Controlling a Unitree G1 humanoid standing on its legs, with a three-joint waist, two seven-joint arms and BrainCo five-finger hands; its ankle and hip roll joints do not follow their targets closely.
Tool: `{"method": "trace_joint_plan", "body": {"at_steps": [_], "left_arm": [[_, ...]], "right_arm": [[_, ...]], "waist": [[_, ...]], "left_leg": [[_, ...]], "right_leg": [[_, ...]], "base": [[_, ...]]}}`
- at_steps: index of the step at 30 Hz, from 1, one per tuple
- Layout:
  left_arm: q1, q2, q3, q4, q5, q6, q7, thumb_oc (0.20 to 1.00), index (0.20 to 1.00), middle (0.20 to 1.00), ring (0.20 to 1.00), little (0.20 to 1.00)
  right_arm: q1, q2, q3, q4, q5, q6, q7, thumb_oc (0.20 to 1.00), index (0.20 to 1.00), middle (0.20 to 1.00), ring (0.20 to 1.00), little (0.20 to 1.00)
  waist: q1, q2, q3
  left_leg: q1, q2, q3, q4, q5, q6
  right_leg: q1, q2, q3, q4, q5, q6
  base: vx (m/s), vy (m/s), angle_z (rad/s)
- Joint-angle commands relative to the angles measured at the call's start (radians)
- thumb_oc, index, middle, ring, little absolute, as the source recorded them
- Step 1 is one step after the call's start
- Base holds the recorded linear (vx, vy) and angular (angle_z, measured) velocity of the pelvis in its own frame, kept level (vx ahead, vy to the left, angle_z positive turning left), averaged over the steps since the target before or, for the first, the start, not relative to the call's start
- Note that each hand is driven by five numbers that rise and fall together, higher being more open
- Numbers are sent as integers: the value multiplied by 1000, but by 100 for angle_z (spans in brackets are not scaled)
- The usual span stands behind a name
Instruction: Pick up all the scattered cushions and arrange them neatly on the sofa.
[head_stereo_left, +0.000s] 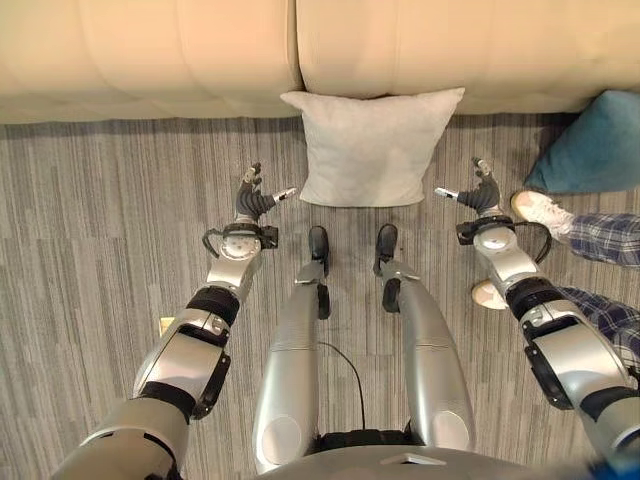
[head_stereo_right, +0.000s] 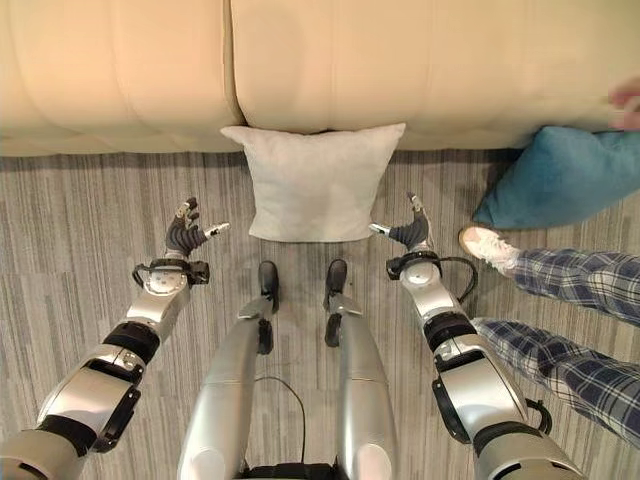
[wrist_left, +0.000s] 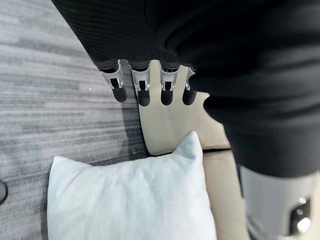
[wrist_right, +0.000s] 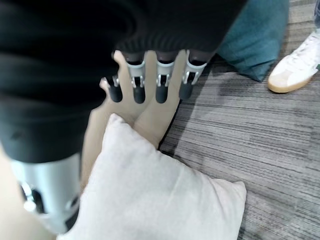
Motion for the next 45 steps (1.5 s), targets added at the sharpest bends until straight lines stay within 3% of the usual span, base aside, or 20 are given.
{"method": "trace_joint_plan", "body": {"at_steps": [1,12,26,36,40,45], "left_arm": [[87,-1,-38,21,-13,-48,39,1000,1000,1000,1000,1000],[-126,30,-97,57,-41,-51,66,1000,1000,1000,1000,1000],[-180,-17,-123,73,-58,-49,72,1000,1000,1000,1000,1000],[-145,-21,-111,17,-43,-58,71,1000,1000,1000,1000,1000],[-56,-23,-88,-73,-15,-67,62,1000,1000,1000,1000,1000],[35,-23,-70,-118,9,-66,47,1000,1000,1000,1000,1000]], "right_arm": [[119,-30,17,-11,39,-44,-68,1000,1000,1000,1000,1000],[-74,-45,59,40,71,-51,-112,1000,1000,1000,1000,1000],[-135,-8,92,38,74,-65,-120,1000,1000,1000,1000,1000],[-94,-23,73,-21,54,-81,-105,1000,1000,1000,1000,1000],[2,-24,50,-81,25,-96,-81,1000,1000,1000,1000,1000],[88,-21,27,-113,11,-102,-57,1000,1000,1000,1000,1000]], "waist": [[2,3,-205],[-11,15,-166],[-15,17,-167],[-9,19,-189],[3,26,-201],[11,25,-207]], "left_leg": [[-19,32,-70,-13,-60,-76],[-207,16,-87,9,-40,-80],[-321,11,-91,43,-32,-77],[-291,11,-96,-23,-1,-91],[-188,5,-102,-134,39,-110],[-103,0,-107,-181,52,-117]], "right_leg": [[15,-57,60,-47,-12,118],[-176,-64,83,-6,6,129],[-296,-62,90,42,11,133],[-277,-56,77,6,19,139],[-196,-53,57,-57,25,145],[-118,-52,39,-92,26,145]], "base": [[0,0,0],[0,0,0],[-6,2,2],[0,-7,0],[18,-13,2],[-4,-8,7]]}}
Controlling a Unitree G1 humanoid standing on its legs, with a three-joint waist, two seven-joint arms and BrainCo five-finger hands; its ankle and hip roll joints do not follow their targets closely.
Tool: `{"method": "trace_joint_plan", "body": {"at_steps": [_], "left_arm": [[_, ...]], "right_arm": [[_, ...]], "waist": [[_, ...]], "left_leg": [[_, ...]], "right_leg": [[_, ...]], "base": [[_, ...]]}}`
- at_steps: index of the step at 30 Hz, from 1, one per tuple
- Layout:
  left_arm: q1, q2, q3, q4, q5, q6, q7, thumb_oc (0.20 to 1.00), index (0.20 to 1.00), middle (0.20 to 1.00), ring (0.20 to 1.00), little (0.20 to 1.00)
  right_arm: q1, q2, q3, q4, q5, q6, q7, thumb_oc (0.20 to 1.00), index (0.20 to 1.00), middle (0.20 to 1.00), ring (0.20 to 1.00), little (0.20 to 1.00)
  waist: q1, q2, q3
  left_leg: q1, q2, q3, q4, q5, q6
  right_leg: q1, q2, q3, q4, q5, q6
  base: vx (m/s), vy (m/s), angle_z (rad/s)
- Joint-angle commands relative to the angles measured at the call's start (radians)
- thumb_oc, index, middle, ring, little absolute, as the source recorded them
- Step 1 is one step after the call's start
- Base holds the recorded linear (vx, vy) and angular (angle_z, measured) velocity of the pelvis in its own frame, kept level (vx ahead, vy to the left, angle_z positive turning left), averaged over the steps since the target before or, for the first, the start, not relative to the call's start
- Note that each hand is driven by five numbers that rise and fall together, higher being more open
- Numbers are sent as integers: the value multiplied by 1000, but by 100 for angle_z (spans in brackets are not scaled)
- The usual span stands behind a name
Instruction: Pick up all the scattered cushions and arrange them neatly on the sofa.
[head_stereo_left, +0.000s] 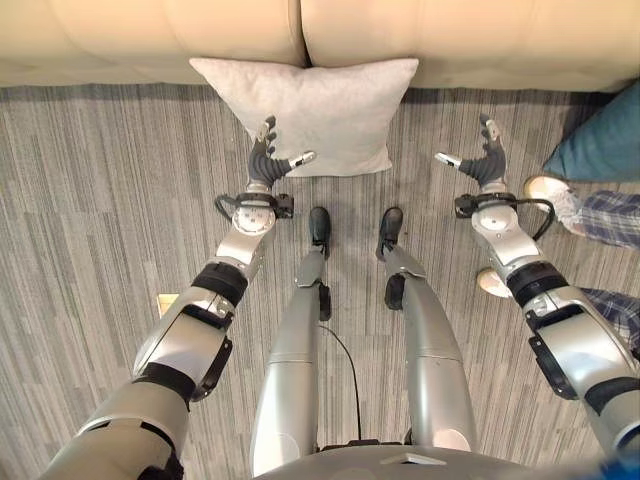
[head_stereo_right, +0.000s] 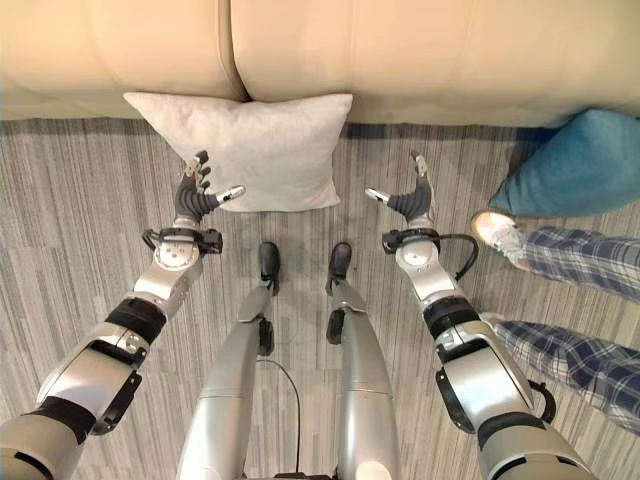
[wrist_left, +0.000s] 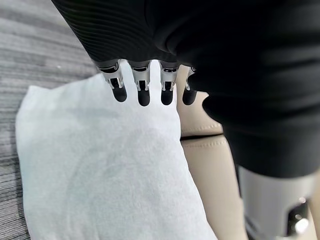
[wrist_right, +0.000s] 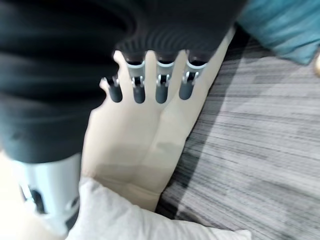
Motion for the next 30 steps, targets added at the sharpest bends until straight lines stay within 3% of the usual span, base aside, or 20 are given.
{"method": "trace_joint_plan", "body": {"at_steps": [1,11,15,17,19,20,21,23,24,26,30], "left_arm": [[79,-27,26,16,43,-42,-4,1000,1000,1000,1000,1000],[312,-37,84,-63,31,-34,-43,1000,1000,1000,1000,1000],[377,-32,94,-49,42,-19,-61,1000,1000,1000,1000,1000],[419,-32,98,-34,44,-10,-78,1000,1000,1000,1000,1000],[437,-32,99,-34,48,-8,-84,1000,1000,1000,1000,1000],[447,-34,96,-37,50,-6,-88,1000,1000,1000,1000,1000],[463,-38,95,-41,52,-2,-93,1000,1000,1000,1000,1000],[480,-44,108,-27,58,-2,-102,1000,1000,1000,1000,1000],[487,-52,104,-9,75,4,-110,1000,1000,1000,1000,1000],[492,-58,110,-11,82,7,-116,1000,1000,1000,1000,1000],[527,-80,98,-23,116,15,-141,1000,1000,1000,1000,1000]], "right_arm": [[70,3,-2,-5,-30,-45,16,1000,1000,1000,1000,1000],[239,23,-27,3,-52,-18,81,1000,1000,1000,1000,1000],[278,46,-12,18,-73,1,99,1000,1000,1000,1000,1000],[310,65,0,23,-88,11,114,1000,1000,1000,1000,1000],[327,71,3,23,-92,12,119,1000,1000,1000,1000,1000],[345,77,2,15,-92,12,124,1000,1000,1000,1000,1000],[362,83,3,15,-88,10,129,1000,1000,1000,1000,1000],[386,79,4,29,-85,12,138,1000,1000,1000,1000,1000],[415,75,-6,32,-82,11,145,1000,1000,1000,1000,1000],[435,72,-22,46,-77,14,147,1000,1000,1000,1000,1000],[518,54,-52,49,-85,20,158,1000,1000,1000,1000,1000]], "waist": [[8,26,-81],[39,-13,-29],[61,-19,-1],[77,-21,0],[79,-20,-3],[74,-20,-8],[64,-21,-18],[64,-20,-37],[61,-22,-62],[49,-10,-78],[20,-5,-88]], "left_leg": [[22,26,-80,-42,-34,-102],[158,-12,-87,86,-138,-36],[273,-30,-83,57,-147,-12],[352,-24,-76,20,-138,-7],[382,-23,-77,2,-135,-8],[391,-28,-78,-19,-100,-7],[413,-36,-87,-42,-91,-9],[448,-54,-97,-74,-82,-9],[467,-67,-104,-94,-74,-16],[485,-69,-124,-115,-64,-26],[494,-69,-82,13,-108,-70]], "right_leg": [[36,-37,61,-55,0,153],[202,-75,77,-18,-4,159],[254,-93,85,51,20,182],[311,-96,54,65,18,185],[344,-86,42,52,11,184],[369,-60,34,13,26,167],[384,-5,53,-18,10,156],[414,55,65,-67,0,149],[484,61,67,-147,-21,131],[506,102,119,-161,-30,127],[648,83,86,-247,-47,101]], "base": [[-14,19,4],[-7,83,4],[10,146,5],[67,122,-9],[4,19,-8],[-28,-25,-8],[-6,-16,-3],[118,-10,25],[132,-67,30],[121,-137,10],[112,-178,64]]}}
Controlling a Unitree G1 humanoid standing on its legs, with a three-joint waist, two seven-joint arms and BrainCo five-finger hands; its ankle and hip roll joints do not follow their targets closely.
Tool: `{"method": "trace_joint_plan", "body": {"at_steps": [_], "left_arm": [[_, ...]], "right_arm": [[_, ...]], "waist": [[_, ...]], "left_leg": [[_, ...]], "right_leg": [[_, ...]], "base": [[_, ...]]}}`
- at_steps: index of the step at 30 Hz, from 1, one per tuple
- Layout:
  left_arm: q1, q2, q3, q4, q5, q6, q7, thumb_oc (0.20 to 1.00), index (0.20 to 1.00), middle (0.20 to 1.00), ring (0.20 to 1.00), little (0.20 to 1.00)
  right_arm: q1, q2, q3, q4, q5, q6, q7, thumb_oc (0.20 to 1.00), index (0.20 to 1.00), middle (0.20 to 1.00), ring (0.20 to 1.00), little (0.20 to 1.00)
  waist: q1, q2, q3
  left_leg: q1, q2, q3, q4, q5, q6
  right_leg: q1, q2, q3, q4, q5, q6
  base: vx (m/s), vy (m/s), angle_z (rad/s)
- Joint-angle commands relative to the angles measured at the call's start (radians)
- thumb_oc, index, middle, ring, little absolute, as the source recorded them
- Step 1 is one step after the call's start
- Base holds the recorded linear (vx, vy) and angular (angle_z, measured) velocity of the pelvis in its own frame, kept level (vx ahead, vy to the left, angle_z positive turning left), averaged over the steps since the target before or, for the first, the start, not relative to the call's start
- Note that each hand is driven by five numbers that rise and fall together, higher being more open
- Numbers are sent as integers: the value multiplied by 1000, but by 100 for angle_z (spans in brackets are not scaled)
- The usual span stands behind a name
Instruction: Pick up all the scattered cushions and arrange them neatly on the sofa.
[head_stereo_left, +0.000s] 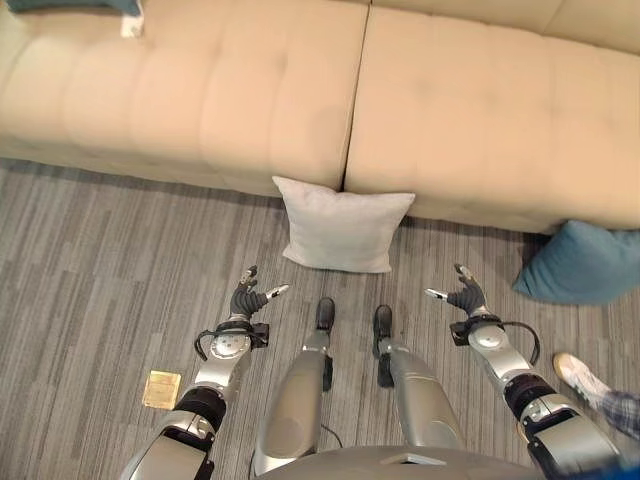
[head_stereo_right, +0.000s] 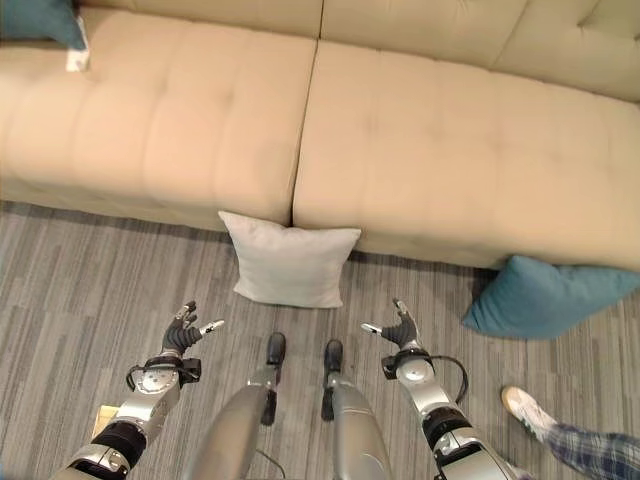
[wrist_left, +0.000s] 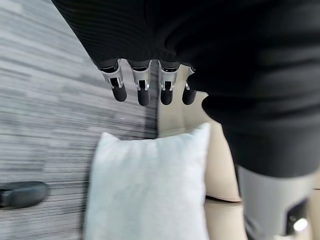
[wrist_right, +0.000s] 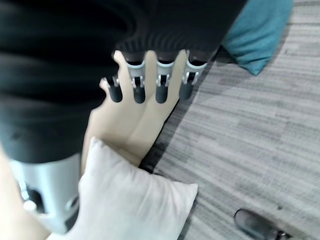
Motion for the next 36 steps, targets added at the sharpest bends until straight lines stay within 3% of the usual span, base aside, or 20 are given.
{"method": "trace_joint_plan", "body": {"at_steps": [1,3,5,10,12,15,17,19,20,21,25,27,28,30,31,32,34,35,36], "left_arm": [[-6,-7,-14,-25,39,-22,-20,1000,1000,1000,1000,1000],[13,-11,-3,6,43,-16,-21,1000,1000,1000,1000,1000],[38,-17,-3,22,45,-7,-28,1000,1000,1000,1000,1000],[88,-17,7,74,74,19,-35,1000,1000,1000,1000,1000],[107,-20,11,108,101,27,-46,1000,1000,1000,1000,1000],[130,-26,6,167,142,39,-61,1000,1000,1000,1000,1000],[138,-32,2,208,169,39,-71,1000,1000,1000,1000,1000],[138,-32,2,208,169,39,-71,1000,1000,1000,1000,1000],[133,-27,11,207,155,36,-69,1000,1000,1000,1000,1000],[132,-22,15,208,153,35,-67,1000,1000,1000,1000,1000],[128,-11,25,209,143,33,-63,1000,1000,1000,1000,1000],[115,-8,17,181,144,30,-65,1000,1000,1000,1000,1000],[114,-7,16,178,147,29,-67,1000,1000,1000,1000,1000],[118,-9,6,154,149,31,-81,1000,1000,1000,1000,1000],[122,-12,3,128,140,33,-89,1000,1000,1000,1000,1000],[113,-16,-7,111,127,34,-88,1000,1000,1000,1000,1000],[108,-14,-15,107,123,37,-85,1000,1000,1000,1000,1000],[105,-9,-17,93,113,36,-76,1000,1000,1000,1000,1000],[109,-10,-18,91,111,35,-81,1000,1000,1000,1000,1000]], "right_arm": [[15,-54,-13,-38,-12,-16,0,1000,1000,1000,1000,1000],[28,-46,-8,-12,-16,-9,7,1000,1000,1000,1000,1000],[49,-40,-15,7,-17,-1,17,1000,1000,1000,1000,1000],[89,-35,-31,58,-25,16,29,1000,1000,1000,1000,1000],[112,-30,-42,65,-35,21,40,1000,1000,1000,1000,1000],[129,-19,-56,108,-45,32,55,1000,1000,1000,1000,1000],[131,-8,-55,136,-63,43,64,1000,1000,1000,1000,1000],[131,-8,-55,136,-63,43,64,1000,1000,1000,1000,1000],[102,-4,-39,149,-77,52,69,1000,1000,1000,1000,1000],[98,-1,-37,146,-77,51,67,1000,1000,1000,1000,1000],[84,-1,-6,123,-84,44,65,1000,1000,1000,1000,1000],[90,-21,-9,91,-67,38,63,1000,1000,1000,1000,1000],[92,-25,-9,92,-66,37,62,1000,1000,1000,1000,1000],[115,-29,-19,79,-54,32,67,1000,1000,1000,1000,1000],[125,-39,-26,70,-47,27,70,1000,1000,1000,1000,1000],[116,-50,-21,76,-39,30,70,1000,1000,1000,1000,1000],[109,-51,-12,97,-43,36,65,1000,1000,1000,1000,1000],[100,-57,-9,94,-47,39,57,1000,1000,1000,1000,1000],[102,-56,-10,91,-47,39,61,1000,1000,1000,1000,1000]], "waist": [[-30,-15,0],[-30,-26,-12],[-35,-33,-27],[-29,-30,-76],[-35,-15,-106],[-45,-15,-138],[-36,-18,-156],[-34,-19,-156],[-25,-9,-146],[-23,-3,-142],[-16,-10,-135],[-28,-26,-129],[-26,-28,-131],[-35,-36,-123],[-37,-39,-107],[-27,-37,-80],[-16,-40,-86],[-3,-31,-87],[-2,-21,-95]], "left_leg": [[-49,-30,86,196,-113,21],[-28,-21,79,246,-139,22],[-20,-3,60,251,-127,20],[25,69,54,94,-54,6],[106,101,66,0,-51,6],[177,89,81,-27,-62,15],[222,59,117,-26,-108,50],[223,59,118,-26,-109,51],[231,54,146,-33,-118,76],[235,58,146,-40,-120,80],[262,45,165,-61,-123,83],[241,33,154,-28,-140,78],[236,34,155,-17,-148,74],[211,38,151,66,-173,46],[165,48,151,179,-182,29],[72,54,115,301,-145,18],[38,67,81,216,-141,19],[17,73,54,145,-97,9],[39,83,41,88,-94,10]], "right_leg": [[42,-3,20,-48,-10,33],[98,1,23,-63,-11,24],[131,-6,24,-68,-17,23],[196,-15,14,-96,-26,31],[225,-11,13,-104,-31,37],[264,-40,27,-102,-25,58],[284,-80,50,-81,-20,91],[283,-81,52,-80,-20,92],[204,-111,59,51,19,123],[186,-111,57,83,15,124],[134,-72,-16,39,10,96],[137,-35,5,-14,2,77],[141,-38,-2,-20,4,73],[171,-38,-15,-52,-10,54],[196,-39,-25,-59,-28,33],[199,-28,-18,-48,-50,7],[203,-27,-8,-50,-64,17],[216,-17,5,-55,-74,24],[220,-8,15,-52,-87,26]], "base": [[104,-88,99],[136,-63,39],[148,-6,-10],[171,69,17],[208,136,26],[250,220,-13],[230,405,-41],[19,221,-52],[-45,260,-25],[19,357,-72],[65,50,-57],[126,-121,26],[112,-185,34],[113,-207,39],[71,-184,58],[115,-124,87],[174,21,35],[208,121,-38],[238,225,-54]]}}
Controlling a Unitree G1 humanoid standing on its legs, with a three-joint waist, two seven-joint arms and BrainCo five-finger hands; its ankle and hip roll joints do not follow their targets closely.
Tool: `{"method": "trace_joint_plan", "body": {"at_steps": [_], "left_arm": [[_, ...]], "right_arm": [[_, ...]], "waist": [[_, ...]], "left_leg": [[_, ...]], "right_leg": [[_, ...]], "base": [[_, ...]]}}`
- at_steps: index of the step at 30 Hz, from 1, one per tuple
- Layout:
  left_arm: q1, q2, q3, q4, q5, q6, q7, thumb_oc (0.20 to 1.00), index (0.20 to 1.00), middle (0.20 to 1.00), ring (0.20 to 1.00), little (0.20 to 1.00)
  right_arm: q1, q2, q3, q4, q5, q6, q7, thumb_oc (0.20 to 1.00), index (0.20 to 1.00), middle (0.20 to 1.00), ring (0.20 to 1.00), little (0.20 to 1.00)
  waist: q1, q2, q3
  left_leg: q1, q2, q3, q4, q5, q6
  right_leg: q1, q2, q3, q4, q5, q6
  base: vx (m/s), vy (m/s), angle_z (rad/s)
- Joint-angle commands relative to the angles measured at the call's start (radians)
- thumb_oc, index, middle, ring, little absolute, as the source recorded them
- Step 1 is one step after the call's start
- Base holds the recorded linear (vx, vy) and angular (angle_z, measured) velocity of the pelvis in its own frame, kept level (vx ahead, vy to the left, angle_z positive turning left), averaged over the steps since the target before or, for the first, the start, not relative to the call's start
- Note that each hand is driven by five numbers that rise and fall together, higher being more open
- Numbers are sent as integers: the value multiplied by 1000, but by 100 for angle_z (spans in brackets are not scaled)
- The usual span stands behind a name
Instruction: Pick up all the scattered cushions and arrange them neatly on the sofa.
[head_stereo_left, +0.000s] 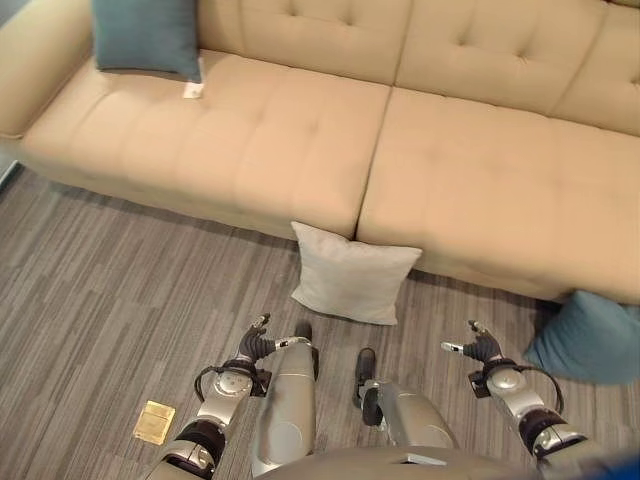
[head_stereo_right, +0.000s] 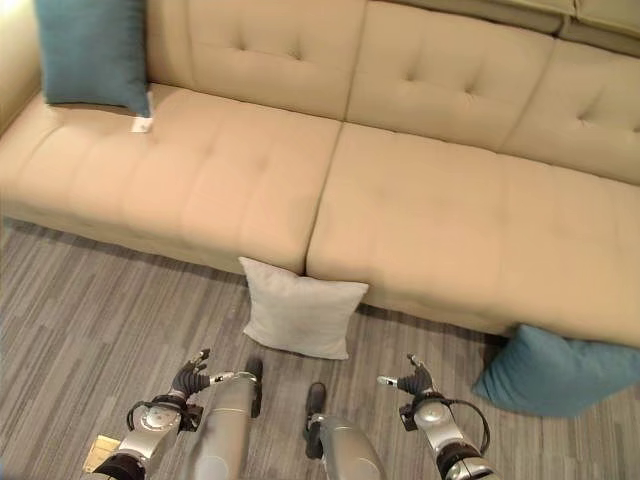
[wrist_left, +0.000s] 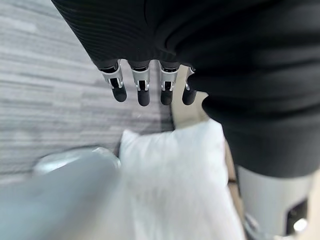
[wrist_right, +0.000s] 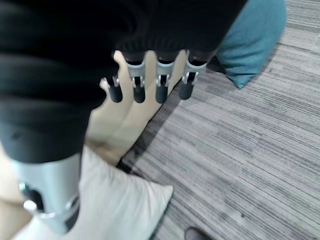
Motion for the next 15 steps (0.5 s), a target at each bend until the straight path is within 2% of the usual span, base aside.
{"method": "trace_joint_plan", "body": {"at_steps": [1,2,8,13,15], "left_arm": [[-2,7,5,-32,-31,-30,9,1000,1000,1000,1000,1000],[-7,15,1,-37,-33,-35,8,1000,1000,1000,1000,1000],[-39,43,-1,-66,-44,-46,24,1000,1000,1000,1000,1000],[-35,52,4,-83,-45,-48,23,1000,1000,1000,1000,1000],[-26,53,11,-81,-45,-48,22,1000,1000,1000,1000,1000]], "right_arm": [[68,-58,11,-61,6,-12,-19,1000,1000,1000,1000,1000],[53,-58,24,-71,-6,-8,-19,1000,1000,1000,1000,1000],[-6,-53,46,-116,-11,-8,-31,1000,1000,1000,1000,1000],[0,-47,48,-128,-13,-9,-25,1000,1000,1000,1000,1000],[-2,-38,49,-126,-21,-10,-24,1000,1000,1000,1000,1000]], "waist": [[-11,21,-80],[-10,18,-79],[0,8,-59],[4,-9,-71],[14,-15,-71]], "left_leg": [[142,-29,15,-38,-46,45],[142,-44,19,-38,-55,56],[106,-67,63,-14,-85,91],[137,-72,82,-36,-101,103],[154,-74,93,-54,-107,113]], "right_leg": [[35,-84,65,18,-14,112],[0,-96,80,44,-6,116],[-81,-133,116,71,31,145],[-46,-155,114,13,62,166],[-45,-174,100,8,87,190]], "base": [[165,278,-49],[109,268,-55],[-30,153,-51],[38,88,-11],[-6,91,-11]]}}
